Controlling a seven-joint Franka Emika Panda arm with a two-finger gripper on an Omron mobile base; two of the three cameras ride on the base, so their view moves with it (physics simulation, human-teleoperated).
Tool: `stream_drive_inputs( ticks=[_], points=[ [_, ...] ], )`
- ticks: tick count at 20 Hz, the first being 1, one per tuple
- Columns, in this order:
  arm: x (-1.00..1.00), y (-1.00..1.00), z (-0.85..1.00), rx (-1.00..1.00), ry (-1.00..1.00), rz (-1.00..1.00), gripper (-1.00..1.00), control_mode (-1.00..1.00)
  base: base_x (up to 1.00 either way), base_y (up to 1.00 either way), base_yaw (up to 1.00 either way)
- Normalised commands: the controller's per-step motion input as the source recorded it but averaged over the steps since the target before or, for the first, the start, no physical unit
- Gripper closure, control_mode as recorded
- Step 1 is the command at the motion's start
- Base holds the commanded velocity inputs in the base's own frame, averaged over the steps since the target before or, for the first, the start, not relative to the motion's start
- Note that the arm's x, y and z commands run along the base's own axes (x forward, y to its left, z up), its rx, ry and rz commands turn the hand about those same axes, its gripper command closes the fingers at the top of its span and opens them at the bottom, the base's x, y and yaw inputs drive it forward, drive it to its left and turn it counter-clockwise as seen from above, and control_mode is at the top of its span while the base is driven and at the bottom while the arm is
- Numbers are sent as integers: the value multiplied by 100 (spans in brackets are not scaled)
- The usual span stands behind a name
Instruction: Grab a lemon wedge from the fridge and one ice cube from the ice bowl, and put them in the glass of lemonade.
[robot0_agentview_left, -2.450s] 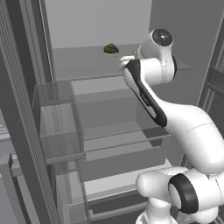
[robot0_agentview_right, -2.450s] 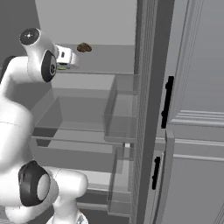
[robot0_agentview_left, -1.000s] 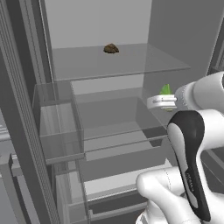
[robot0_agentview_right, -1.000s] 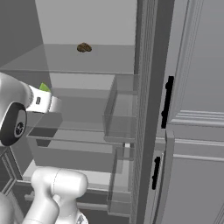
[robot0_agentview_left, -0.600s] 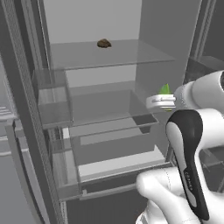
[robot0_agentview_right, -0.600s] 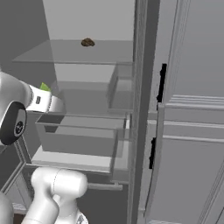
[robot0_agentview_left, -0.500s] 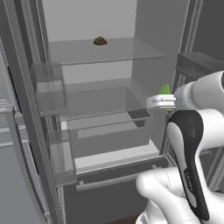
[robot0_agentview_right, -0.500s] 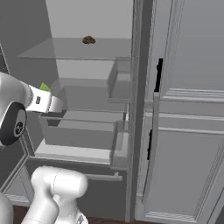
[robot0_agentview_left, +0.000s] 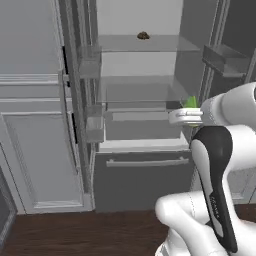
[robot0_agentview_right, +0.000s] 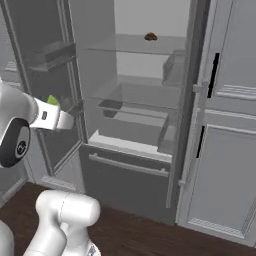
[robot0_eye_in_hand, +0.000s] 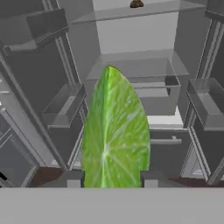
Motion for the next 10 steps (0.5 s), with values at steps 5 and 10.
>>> stream_drive_inputs(
  ticks=[5,10],
  points=[
    [0,0,0,0,0,0,100,100,-31,17,97],
    [0,0,0,0,0,0,100,100,-25,21,96]
  ],
)
